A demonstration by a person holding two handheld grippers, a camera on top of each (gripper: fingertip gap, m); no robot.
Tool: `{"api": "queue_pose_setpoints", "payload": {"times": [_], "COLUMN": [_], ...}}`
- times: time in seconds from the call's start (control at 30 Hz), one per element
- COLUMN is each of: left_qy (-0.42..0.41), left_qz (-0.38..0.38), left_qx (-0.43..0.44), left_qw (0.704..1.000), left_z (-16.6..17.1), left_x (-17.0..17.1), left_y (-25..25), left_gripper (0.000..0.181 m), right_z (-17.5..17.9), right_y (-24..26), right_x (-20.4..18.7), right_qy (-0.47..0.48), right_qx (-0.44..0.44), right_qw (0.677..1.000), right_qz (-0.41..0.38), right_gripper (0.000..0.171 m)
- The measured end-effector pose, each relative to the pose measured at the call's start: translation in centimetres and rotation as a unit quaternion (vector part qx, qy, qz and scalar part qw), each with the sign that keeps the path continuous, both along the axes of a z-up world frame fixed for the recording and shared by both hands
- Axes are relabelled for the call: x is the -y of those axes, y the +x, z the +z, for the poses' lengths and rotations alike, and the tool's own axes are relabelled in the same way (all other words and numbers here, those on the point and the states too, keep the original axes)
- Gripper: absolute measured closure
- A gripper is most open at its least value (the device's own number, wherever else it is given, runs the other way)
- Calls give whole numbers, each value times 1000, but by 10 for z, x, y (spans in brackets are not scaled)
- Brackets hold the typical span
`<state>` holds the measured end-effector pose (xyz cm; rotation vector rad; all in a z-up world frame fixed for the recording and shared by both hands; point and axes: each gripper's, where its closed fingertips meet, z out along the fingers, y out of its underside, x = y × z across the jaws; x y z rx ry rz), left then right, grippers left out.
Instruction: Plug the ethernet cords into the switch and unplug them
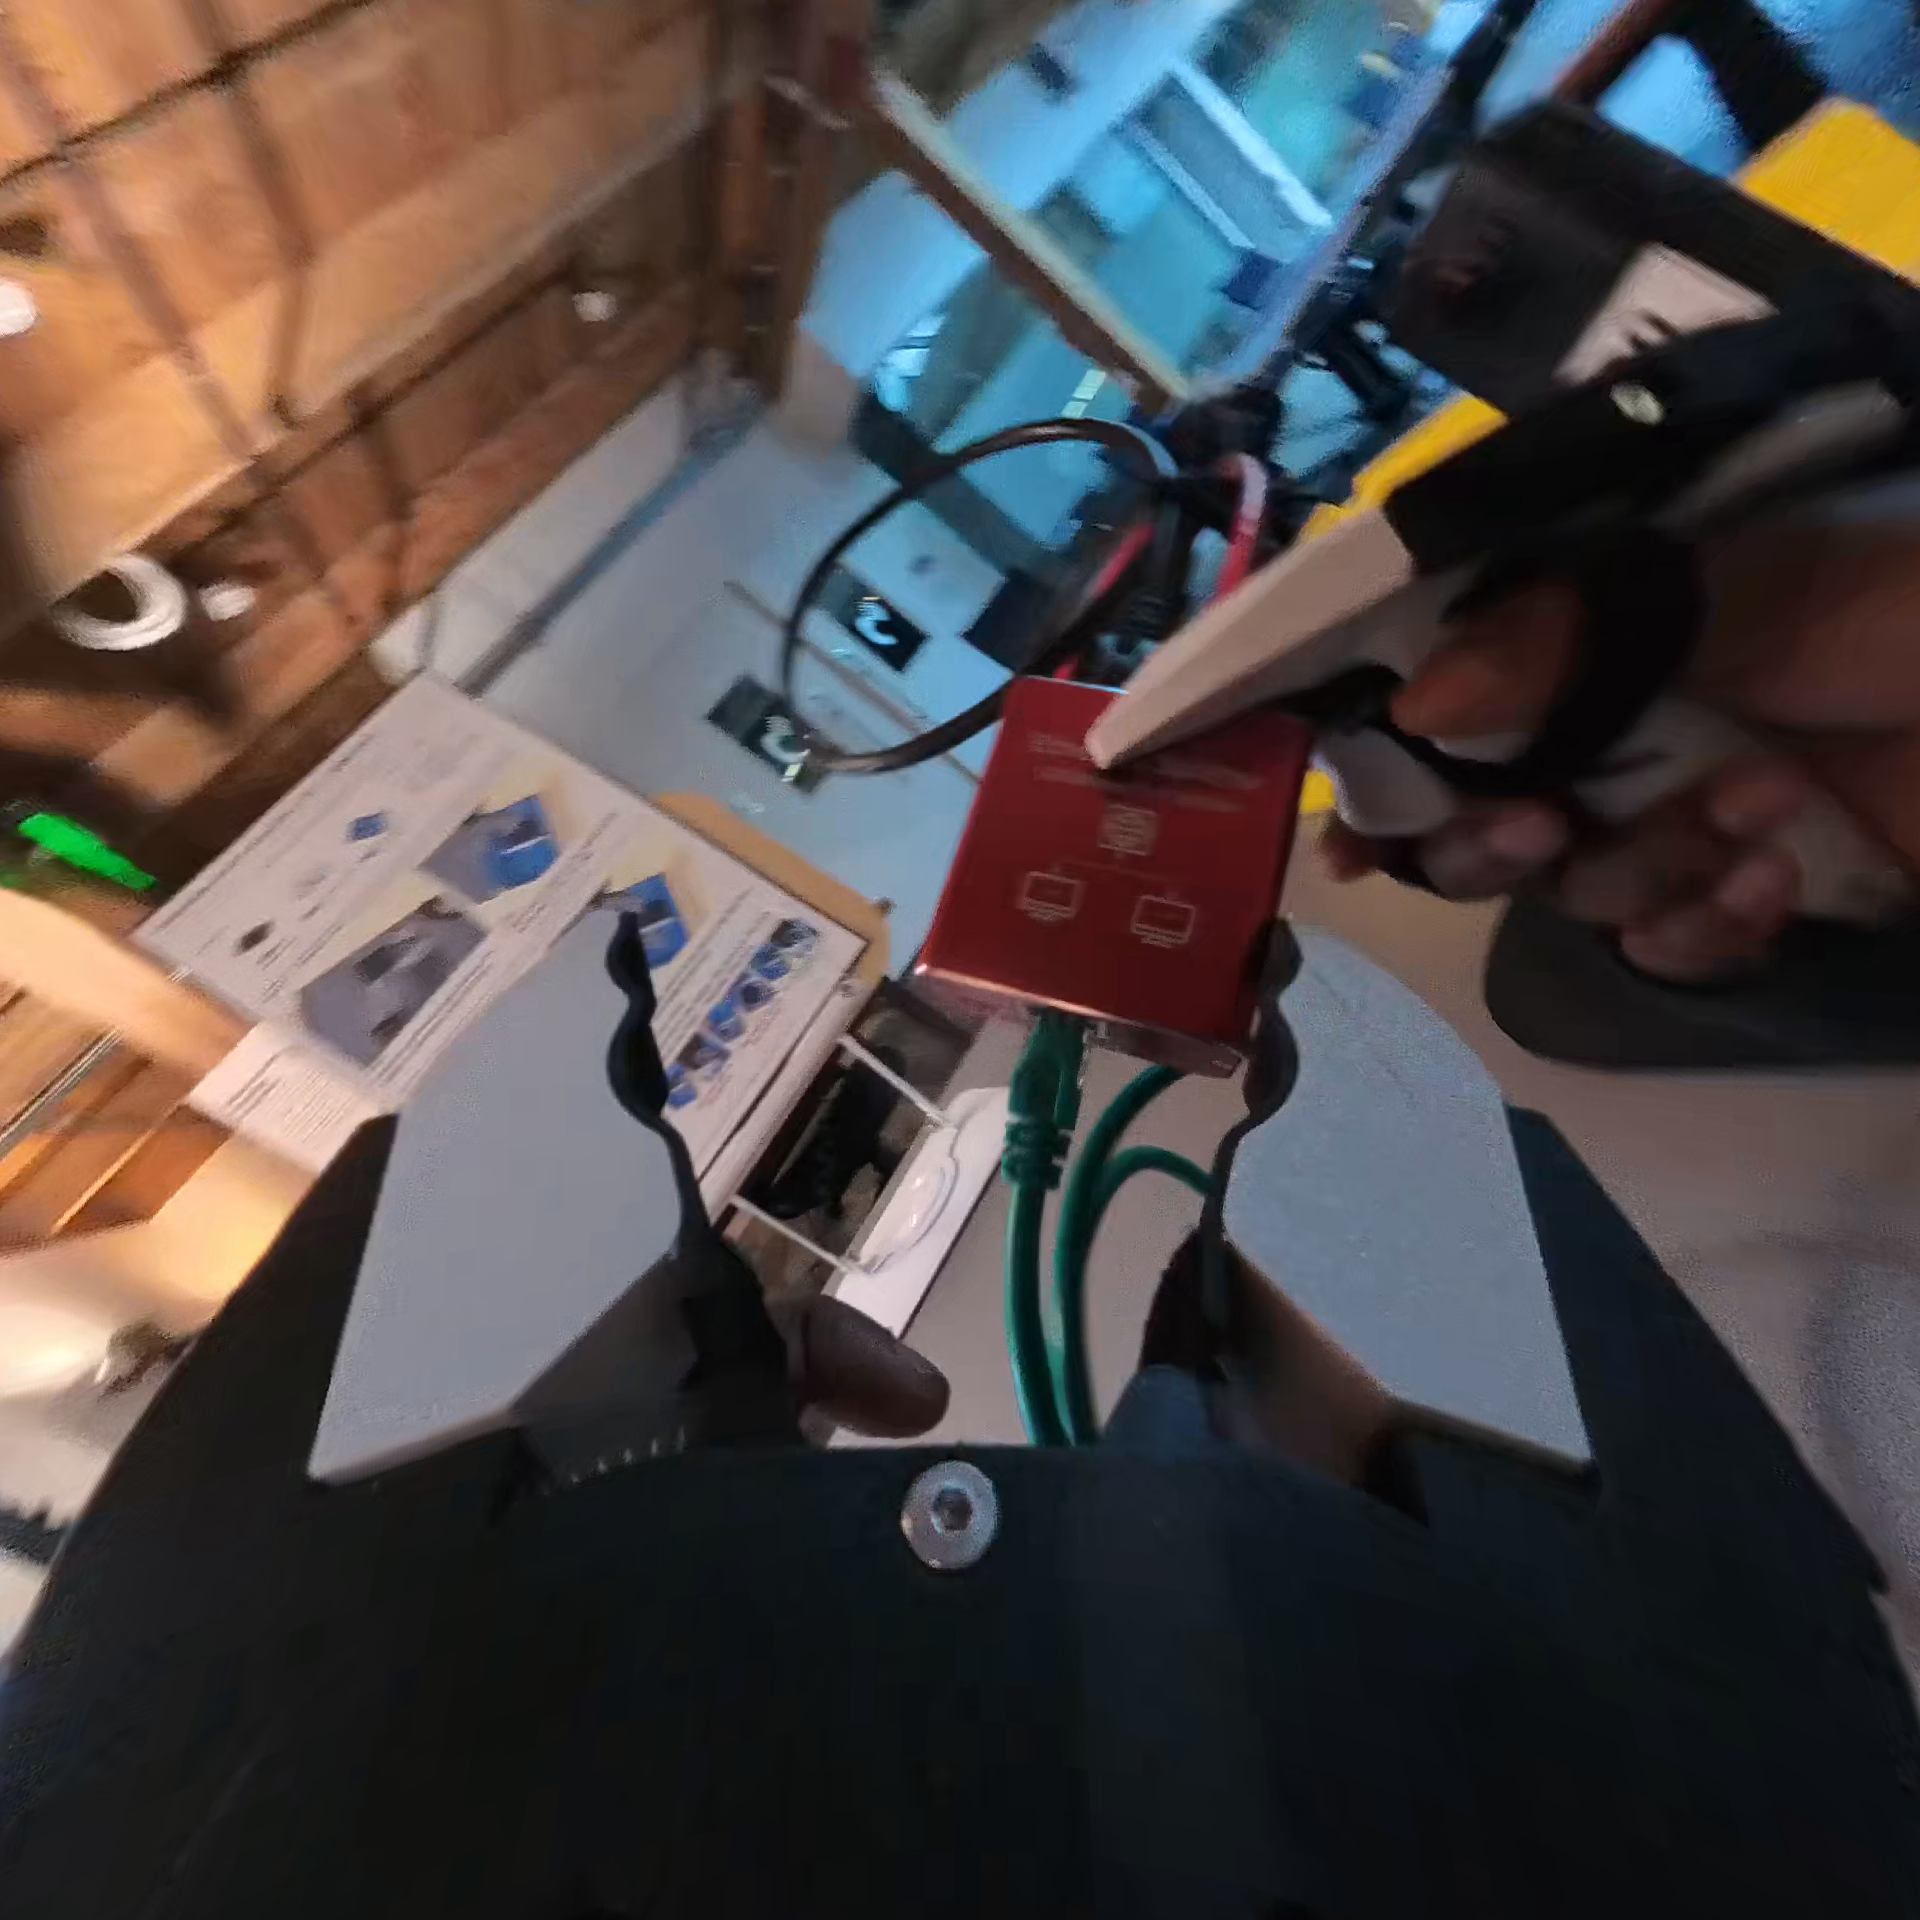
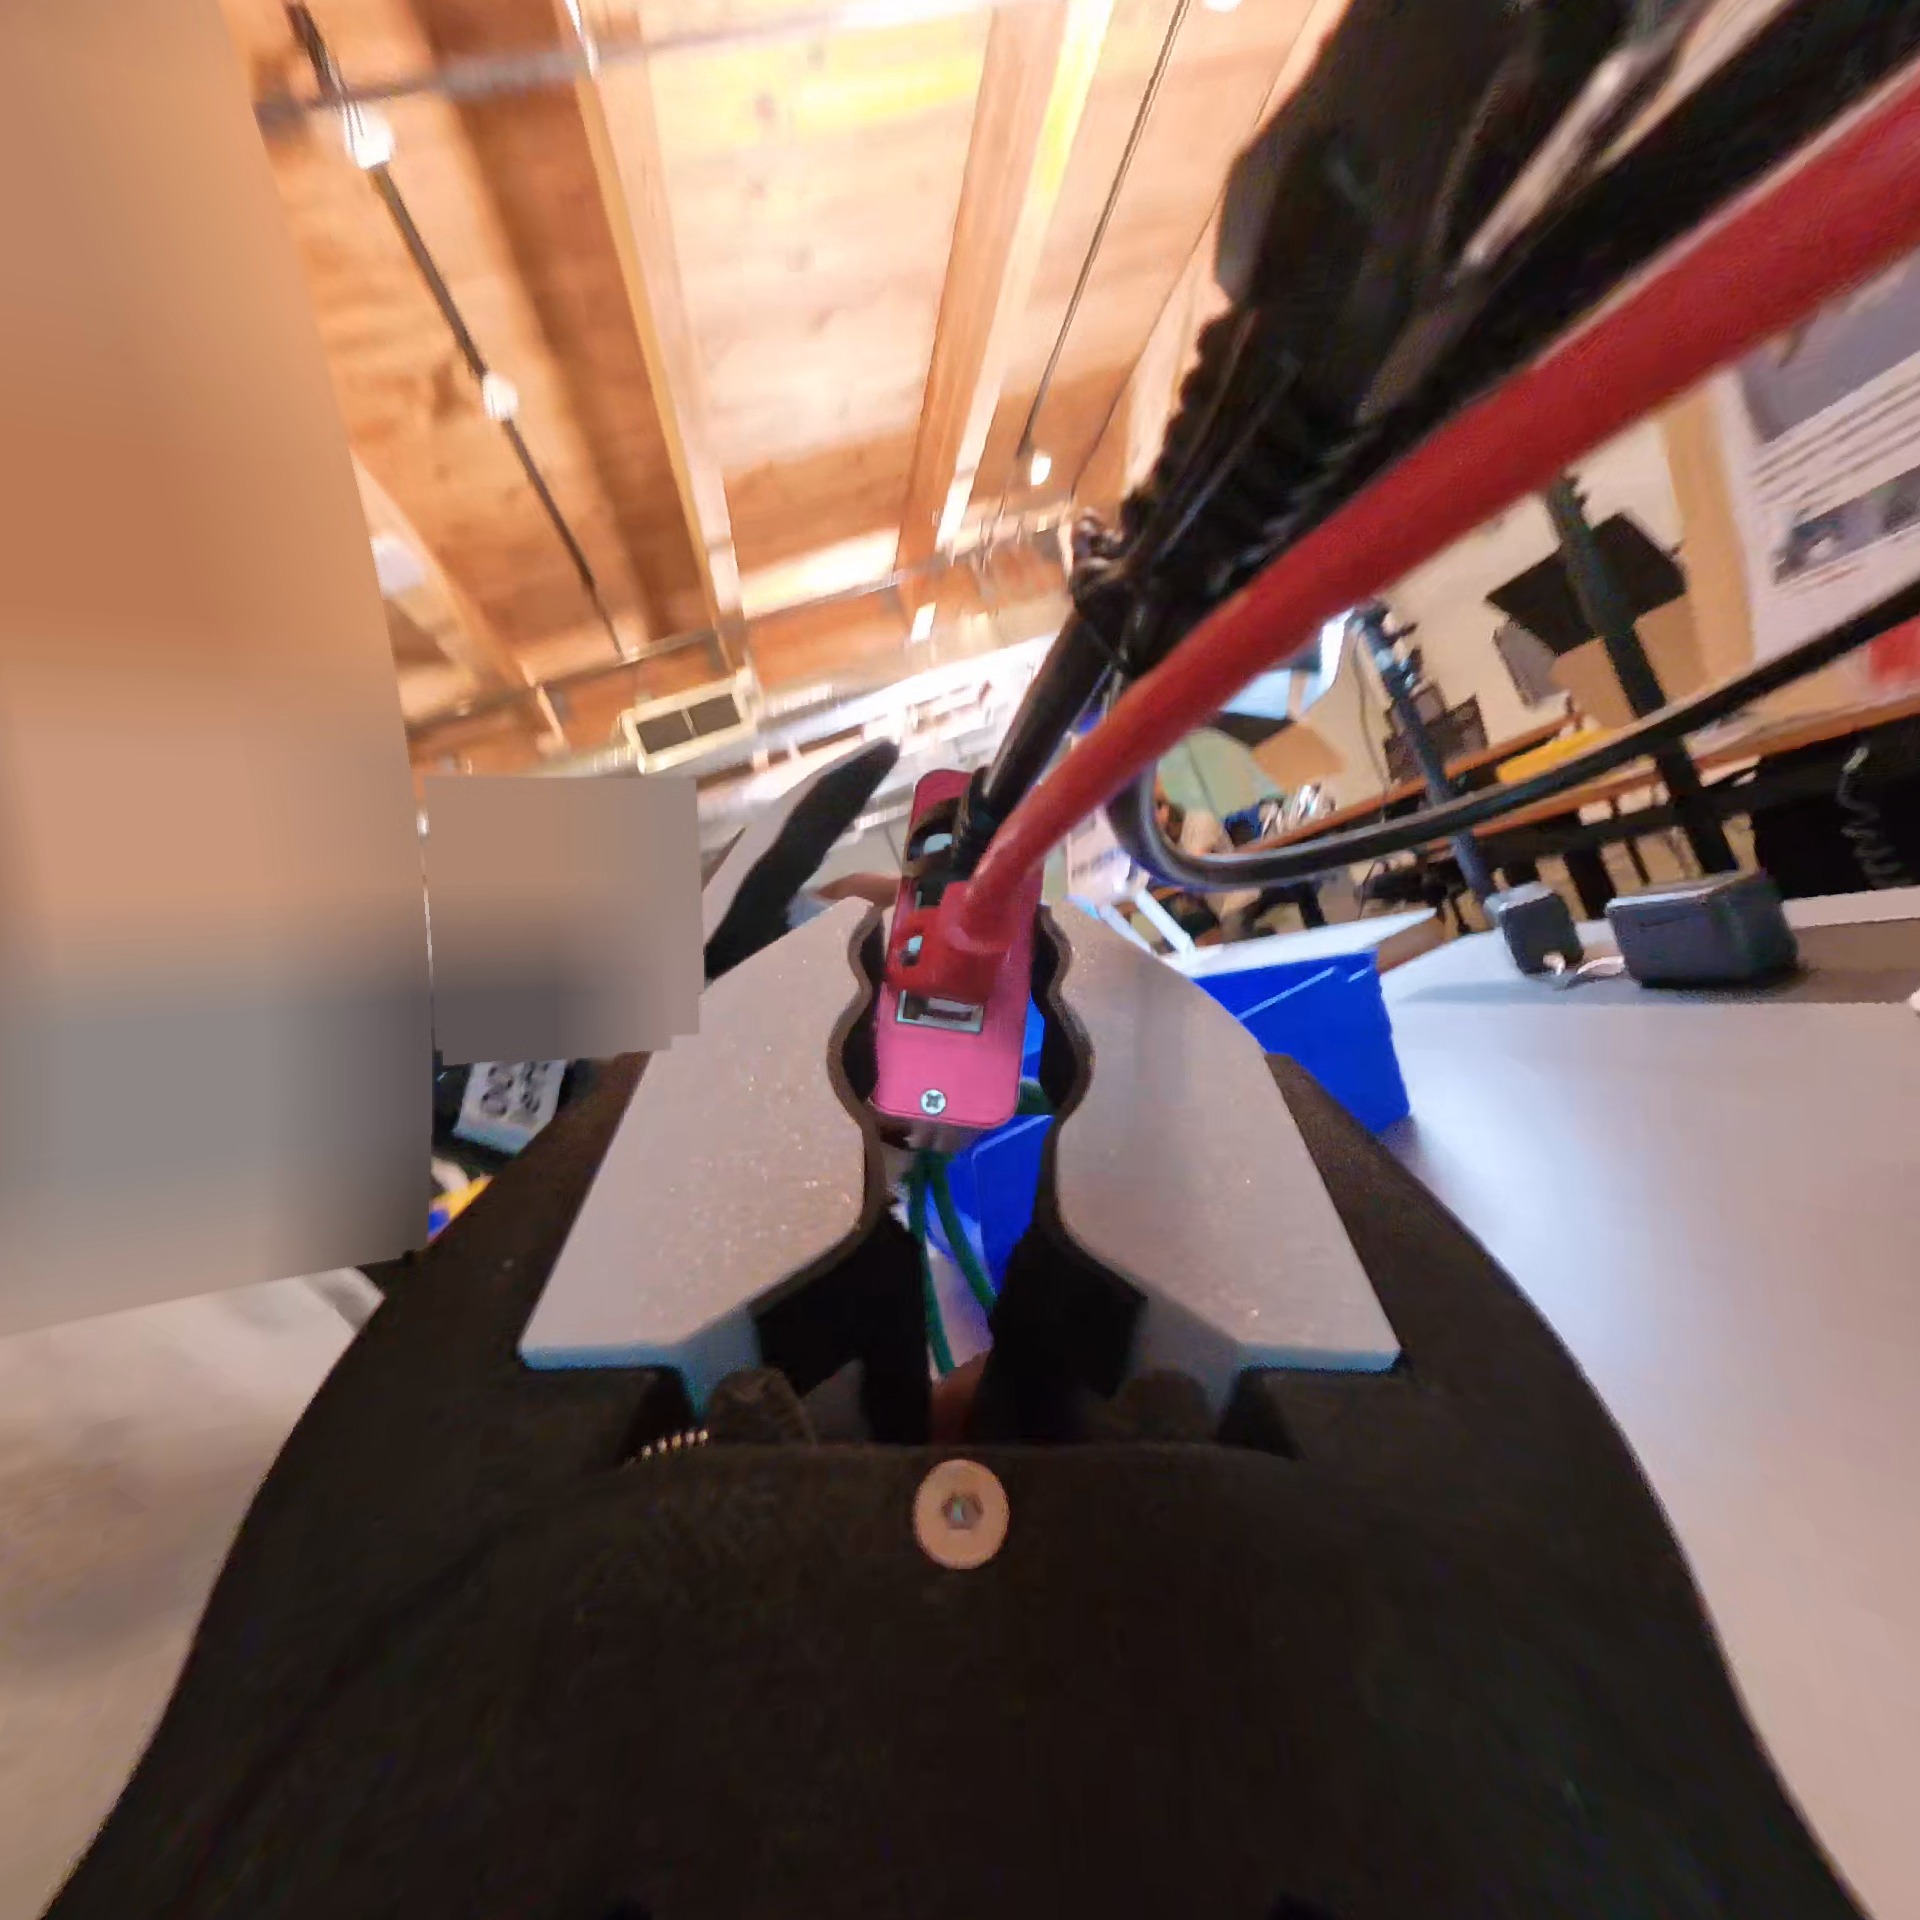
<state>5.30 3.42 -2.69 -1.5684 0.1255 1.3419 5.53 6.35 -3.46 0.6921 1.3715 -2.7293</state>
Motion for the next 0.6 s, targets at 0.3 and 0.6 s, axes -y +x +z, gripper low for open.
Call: {"api": "queue_pose_setpoints", "payload": {"times": [0.3,0.6], "left_qy": [294,456], "left_qz": [-253,-294], "left_qx": [406,436], "left_qw": [827,718], "left_z": [-28,-21], "left_x": [-35,-37], "left_y": [47,16], "left_gripper": [109,149], "right_z": [15,9], "right_y": [-2,5], "right_x": [-42,-6], "right_qy": [-116,-159], "right_qx": [-23,17], "right_qw": [991,986], "right_qz": [-57,39], "right_gripper": [144,144]}}
